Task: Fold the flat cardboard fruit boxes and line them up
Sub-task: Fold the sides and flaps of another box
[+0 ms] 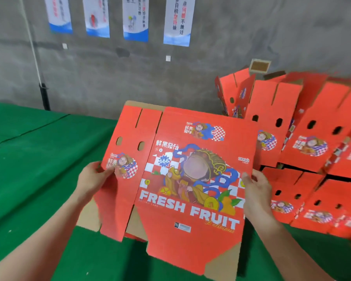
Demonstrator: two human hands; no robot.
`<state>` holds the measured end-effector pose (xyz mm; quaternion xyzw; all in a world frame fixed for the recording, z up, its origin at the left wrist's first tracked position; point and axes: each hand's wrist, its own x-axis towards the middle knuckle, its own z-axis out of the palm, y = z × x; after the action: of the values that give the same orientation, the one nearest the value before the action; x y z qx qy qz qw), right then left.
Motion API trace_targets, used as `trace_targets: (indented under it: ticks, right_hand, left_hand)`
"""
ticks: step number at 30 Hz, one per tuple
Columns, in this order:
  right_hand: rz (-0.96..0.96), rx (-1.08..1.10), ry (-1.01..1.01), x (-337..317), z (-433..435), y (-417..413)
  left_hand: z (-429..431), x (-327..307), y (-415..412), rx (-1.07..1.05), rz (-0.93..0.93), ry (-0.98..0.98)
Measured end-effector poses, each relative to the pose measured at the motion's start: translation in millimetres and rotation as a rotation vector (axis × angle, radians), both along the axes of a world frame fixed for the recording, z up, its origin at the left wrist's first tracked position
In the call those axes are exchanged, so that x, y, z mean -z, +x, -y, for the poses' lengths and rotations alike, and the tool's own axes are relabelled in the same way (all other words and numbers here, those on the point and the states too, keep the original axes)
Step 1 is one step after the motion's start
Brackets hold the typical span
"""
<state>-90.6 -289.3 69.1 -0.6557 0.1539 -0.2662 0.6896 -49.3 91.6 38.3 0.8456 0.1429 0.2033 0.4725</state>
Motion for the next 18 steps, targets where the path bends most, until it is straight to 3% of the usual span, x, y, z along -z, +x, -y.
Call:
trace_targets:
  ticks: [5,10,13,18]
  right_hand:
    - [0.007,0.052,0.035,-13.4,42.5,-20.6]
    - [-0.027,-0.039,0.003,-42.1,85.1,-37.0]
    - [-0.012,-0.093,0.005,-54.6,101.6,-47.7]
    - [-0.028,-0.201,-0.032,-74.8,120.0,-65.8]
  left_hand:
    - [23.4,-14.1,-27.8,0.1,-0.19,0.028]
    - [34.3,-38.0,-62.9,0.47,-0.174,-0.526]
    - [41.5,-57.2,-74.4,0.547,-0.097,-0.442]
    - [55.2,-64.8,-85.1,0.554,-0.186,-0.551]
